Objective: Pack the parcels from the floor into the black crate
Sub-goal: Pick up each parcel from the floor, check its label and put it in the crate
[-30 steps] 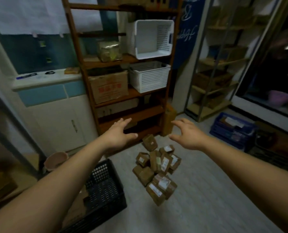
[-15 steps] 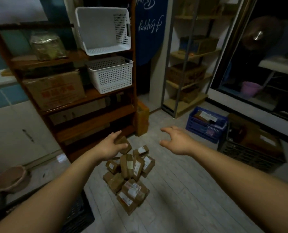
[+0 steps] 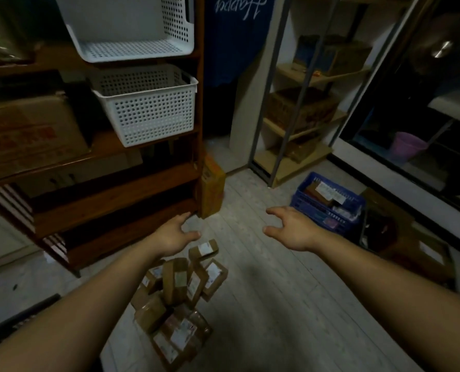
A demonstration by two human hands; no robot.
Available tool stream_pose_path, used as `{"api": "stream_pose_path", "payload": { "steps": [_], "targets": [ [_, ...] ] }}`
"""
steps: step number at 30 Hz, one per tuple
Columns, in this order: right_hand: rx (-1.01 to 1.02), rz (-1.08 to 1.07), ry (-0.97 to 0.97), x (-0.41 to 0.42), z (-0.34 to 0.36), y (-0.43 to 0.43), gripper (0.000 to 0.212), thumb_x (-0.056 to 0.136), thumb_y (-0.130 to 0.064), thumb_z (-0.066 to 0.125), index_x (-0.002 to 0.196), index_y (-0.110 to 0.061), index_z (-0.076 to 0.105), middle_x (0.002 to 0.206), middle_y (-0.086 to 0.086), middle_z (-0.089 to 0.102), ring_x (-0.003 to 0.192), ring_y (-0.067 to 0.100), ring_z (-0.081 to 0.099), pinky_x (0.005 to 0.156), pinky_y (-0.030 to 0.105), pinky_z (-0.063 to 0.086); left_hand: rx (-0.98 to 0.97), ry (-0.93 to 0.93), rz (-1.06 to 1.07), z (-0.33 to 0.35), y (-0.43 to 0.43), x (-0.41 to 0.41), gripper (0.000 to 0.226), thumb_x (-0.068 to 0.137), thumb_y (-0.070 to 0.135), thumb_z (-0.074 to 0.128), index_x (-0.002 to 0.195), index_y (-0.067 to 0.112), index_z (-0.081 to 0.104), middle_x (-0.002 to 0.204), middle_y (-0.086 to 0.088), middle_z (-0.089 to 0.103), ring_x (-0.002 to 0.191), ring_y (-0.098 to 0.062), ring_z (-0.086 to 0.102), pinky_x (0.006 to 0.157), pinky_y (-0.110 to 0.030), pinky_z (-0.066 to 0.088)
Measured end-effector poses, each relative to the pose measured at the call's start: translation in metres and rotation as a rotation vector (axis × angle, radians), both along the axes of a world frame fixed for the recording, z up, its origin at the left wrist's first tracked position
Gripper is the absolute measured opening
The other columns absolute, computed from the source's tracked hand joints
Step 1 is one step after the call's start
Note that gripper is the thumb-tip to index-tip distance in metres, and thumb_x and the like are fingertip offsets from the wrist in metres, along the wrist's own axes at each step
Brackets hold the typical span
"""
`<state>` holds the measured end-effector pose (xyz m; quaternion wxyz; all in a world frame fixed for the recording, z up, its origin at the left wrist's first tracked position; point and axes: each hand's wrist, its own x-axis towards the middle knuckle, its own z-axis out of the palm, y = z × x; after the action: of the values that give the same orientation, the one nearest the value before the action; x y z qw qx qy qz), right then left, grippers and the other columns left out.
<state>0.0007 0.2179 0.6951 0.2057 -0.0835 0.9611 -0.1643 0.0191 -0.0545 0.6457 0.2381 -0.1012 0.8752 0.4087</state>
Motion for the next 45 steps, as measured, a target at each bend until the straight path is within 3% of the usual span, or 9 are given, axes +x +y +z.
{"api": "stream_pose_path", "payload": {
  "steps": [8, 18, 22, 26, 32, 37, 40, 43, 45],
  "targets": [
    [0.011, 0.283, -0.109, -0.123, -0.08, -0.015, 0.064, 0.092, -0.046, 0.054, 0.146, -0.021, 0.033, 0.151, 0.005, 0.031, 0.135, 0.021, 0.036, 0.107, 0.029, 0.03, 0.068, -0.071, 0.346, -0.068, 0.016, -0.047, 0.07, 0.09, 0.033, 0.06, 0.148, 0.022, 0.023, 0.15, -0.003, 0.034, 0.123, -0.019, 0.046, 0.094, -0.025, 0.036],
    [-0.088, 0.481, -0.3, -0.251, -0.239, -0.001, 0.053, 0.096, -0.036, 0.051, 0.144, -0.023, 0.033, 0.151, 0.002, 0.032, 0.134, 0.021, 0.038, 0.1, 0.025, 0.034, -0.059, -0.226, 0.509, -0.247, 0.055, -0.078, 0.067, 0.069, 0.08, 0.048, 0.124, 0.041, 0.045, 0.116, 0.004, 0.062, 0.098, -0.011, 0.061, 0.091, -0.037, 0.05],
    [-0.112, 0.466, -0.326, -0.269, -0.36, -0.007, 0.056, 0.096, -0.034, 0.052, 0.146, -0.022, 0.03, 0.149, 0.002, 0.035, 0.132, 0.02, 0.04, 0.093, 0.021, 0.031, -0.109, -0.24, 0.529, -0.336, 0.068, -0.103, 0.051, 0.09, 0.037, 0.057, 0.134, 0.014, 0.046, 0.119, -0.005, 0.06, 0.1, -0.014, 0.059, 0.08, -0.018, 0.043],
    [-0.146, 0.486, -0.365, -0.265, -0.499, -0.027, 0.055, 0.095, -0.032, 0.053, 0.145, -0.021, 0.032, 0.148, 0.004, 0.037, 0.129, 0.022, 0.044, 0.092, 0.023, 0.037, -0.123, -0.235, 0.587, -0.453, 0.071, -0.118, 0.068, 0.09, 0.036, 0.059, 0.146, 0.014, 0.028, 0.144, -0.011, 0.042, 0.128, -0.027, 0.045, 0.107, -0.034, 0.035],
    [-0.266, 0.509, -0.438, -0.241, -0.659, -0.07, 0.052, 0.092, -0.028, 0.059, 0.139, -0.014, 0.042, 0.139, 0.007, 0.048, 0.125, 0.023, 0.048, 0.099, 0.028, 0.038, -0.197, -0.179, 0.44, -0.587, 0.065, -0.113, 0.075, 0.085, 0.028, 0.066, 0.146, 0.012, 0.025, 0.15, -0.009, 0.033, 0.136, -0.022, 0.034, 0.101, -0.017, 0.025],
    [-0.425, 0.458, -0.604, -0.221, -0.726, -0.111, 0.076, 0.079, -0.058, 0.057, 0.145, -0.029, 0.032, 0.143, 0.002, 0.047, 0.124, 0.023, 0.05, 0.103, 0.04, 0.042, -0.166, -0.142, 0.482, -0.654, 0.06, -0.097, 0.078, 0.084, 0.023, 0.069, 0.147, 0.019, 0.023, 0.147, -0.005, 0.037, 0.133, -0.02, 0.038, 0.094, -0.014, 0.027],
    [-0.451, 0.377, -0.61, -0.207, -0.734, -0.12, 0.07, 0.089, -0.047, 0.057, 0.148, -0.028, 0.024, 0.144, 0.003, 0.041, 0.124, 0.026, 0.048, 0.091, 0.035, 0.046, -0.081, -0.185, 0.498, -0.669, 0.059, -0.093, 0.068, 0.087, 0.021, 0.063, 0.146, 0.023, 0.029, 0.133, -0.008, 0.052, 0.11, -0.023, 0.057, 0.09, -0.028, 0.044],
    [-0.422, 0.356, -0.536, -0.191, -0.735, -0.119, 0.071, 0.09, -0.038, 0.059, 0.148, -0.027, 0.019, 0.141, 0.004, 0.046, 0.123, 0.028, 0.049, 0.095, 0.038, 0.045, 0.017, -0.227, 0.471, -0.664, 0.065, -0.092, 0.05, 0.089, 0.011, 0.057, 0.136, 0.02, 0.042, 0.101, 0.004, 0.059, 0.075, -0.004, 0.057, 0.061, -0.014, 0.044],
    [-0.395, 0.342, -0.475, -0.187, -0.735, -0.116, 0.067, 0.091, -0.034, 0.057, 0.147, -0.025, 0.021, 0.137, 0.008, 0.05, 0.12, 0.03, 0.051, 0.097, 0.038, 0.045, -0.003, -0.229, 0.435, -0.662, 0.068, -0.089, 0.053, 0.092, 0.014, 0.053, 0.141, 0.024, 0.034, 0.114, 0.004, 0.056, 0.09, -0.006, 0.058, 0.07, -0.014, 0.044]
  ]
}}
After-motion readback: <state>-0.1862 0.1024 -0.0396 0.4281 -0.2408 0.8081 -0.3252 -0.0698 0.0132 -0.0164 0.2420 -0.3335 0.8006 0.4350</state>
